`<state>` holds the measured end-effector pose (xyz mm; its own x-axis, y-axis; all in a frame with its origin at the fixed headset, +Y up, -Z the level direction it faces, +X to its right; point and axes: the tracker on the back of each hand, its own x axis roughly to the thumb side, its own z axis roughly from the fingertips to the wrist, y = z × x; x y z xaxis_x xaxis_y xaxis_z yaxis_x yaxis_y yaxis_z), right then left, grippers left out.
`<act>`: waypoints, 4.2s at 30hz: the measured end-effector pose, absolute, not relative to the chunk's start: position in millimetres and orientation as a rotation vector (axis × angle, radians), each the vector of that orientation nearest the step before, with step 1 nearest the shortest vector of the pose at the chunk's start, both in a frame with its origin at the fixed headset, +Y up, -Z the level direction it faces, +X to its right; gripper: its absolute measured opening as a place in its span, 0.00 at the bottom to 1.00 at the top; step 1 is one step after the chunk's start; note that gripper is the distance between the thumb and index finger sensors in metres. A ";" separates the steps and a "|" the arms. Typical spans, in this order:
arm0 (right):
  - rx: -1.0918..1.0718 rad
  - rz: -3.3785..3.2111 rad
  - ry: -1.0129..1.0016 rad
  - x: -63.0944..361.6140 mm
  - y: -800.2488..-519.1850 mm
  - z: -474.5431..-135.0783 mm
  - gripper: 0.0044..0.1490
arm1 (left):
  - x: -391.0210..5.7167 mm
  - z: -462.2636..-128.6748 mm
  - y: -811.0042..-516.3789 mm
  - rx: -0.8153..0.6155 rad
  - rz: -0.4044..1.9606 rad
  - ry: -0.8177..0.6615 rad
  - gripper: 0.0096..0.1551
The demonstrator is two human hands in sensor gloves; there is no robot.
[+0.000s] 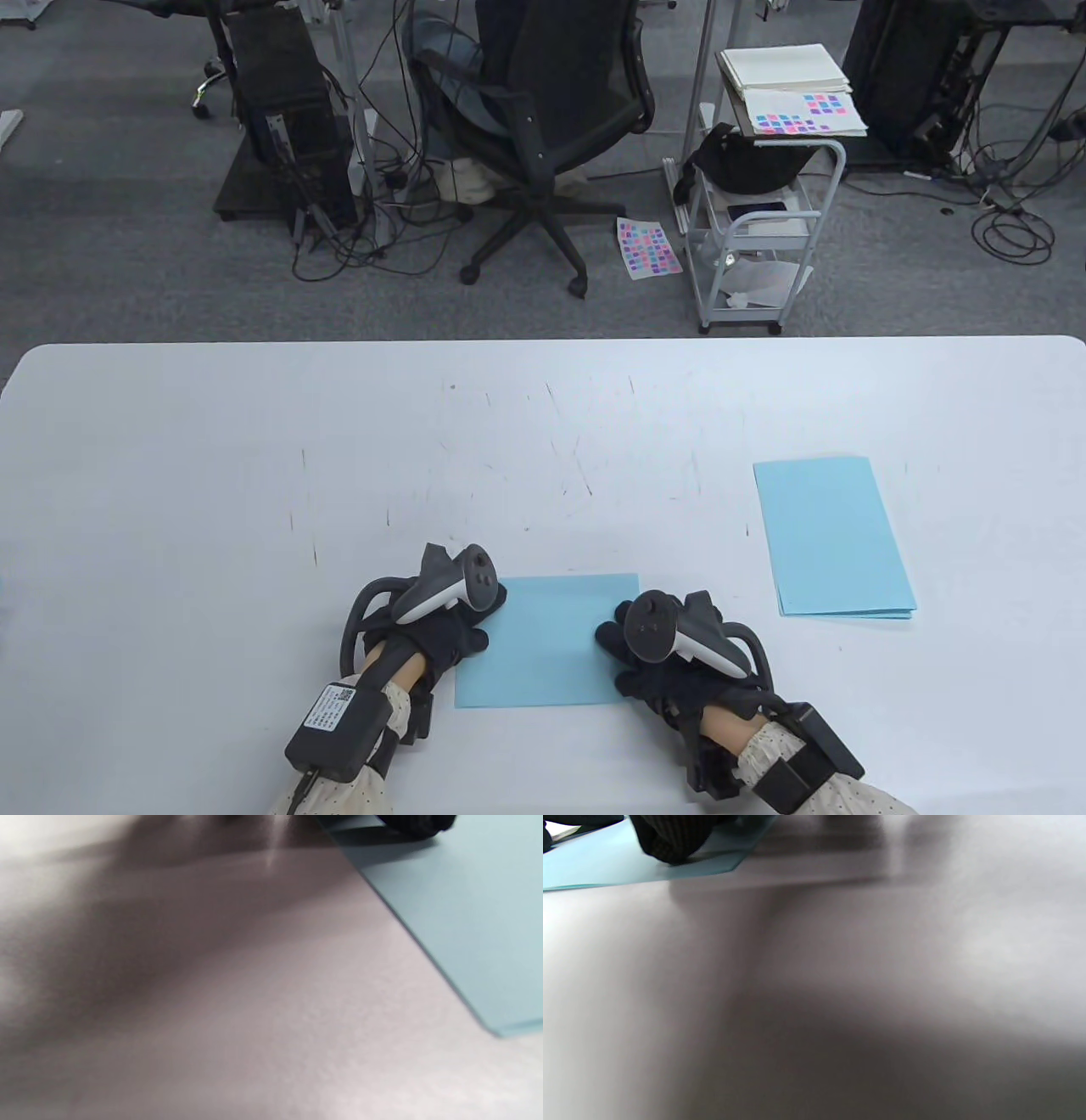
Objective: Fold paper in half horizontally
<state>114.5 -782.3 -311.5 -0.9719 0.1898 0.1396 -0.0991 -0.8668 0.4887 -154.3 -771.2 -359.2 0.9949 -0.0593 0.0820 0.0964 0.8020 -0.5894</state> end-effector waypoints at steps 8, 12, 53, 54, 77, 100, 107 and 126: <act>0.276 2.883 0.740 114.9 -782.4 -311.3 0.41 | -164.7 -358.7 -772.1 -0.639 -0.065 -0.028 0.37; 0.276 2.883 0.740 114.9 -782.4 -311.3 0.41 | -169.4 -358.0 -771.7 -0.639 -0.056 -0.011 0.37; 0.202 3.019 0.753 33.5 -762.7 -391.2 0.52 | -195.8 -302.2 -730.5 -0.165 0.047 0.009 0.47; 0.199 3.027 0.778 33.5 -762.6 -393.8 0.51 | -195.9 -302.1 -730.4 -0.164 0.047 0.008 0.47; 0.037 2.836 0.551 67.8 -748.5 -399.5 0.27 | -202.6 -303.0 -732.6 -0.166 0.059 0.001 0.47; -0.552 2.207 0.109 214.7 -708.7 -387.8 0.27 | -201.4 -301.7 -733.8 -0.163 0.048 -0.014 0.47; -0.795 2.157 -0.032 283.8 -705.4 -390.7 0.28 | -201.5 -301.6 -733.6 -0.165 0.045 -0.009 0.47; -1.190 2.212 -0.023 365.4 -755.7 -394.2 0.30 | -206.2 -304.9 -733.7 -0.169 0.052 0.008 0.47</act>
<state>365.4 -755.7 -394.2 -0.4021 0.5267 -0.7490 -0.5107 -0.8080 -0.2940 -206.2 -733.7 -304.9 0.9986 0.0513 -0.0124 -0.0526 0.9844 -0.1680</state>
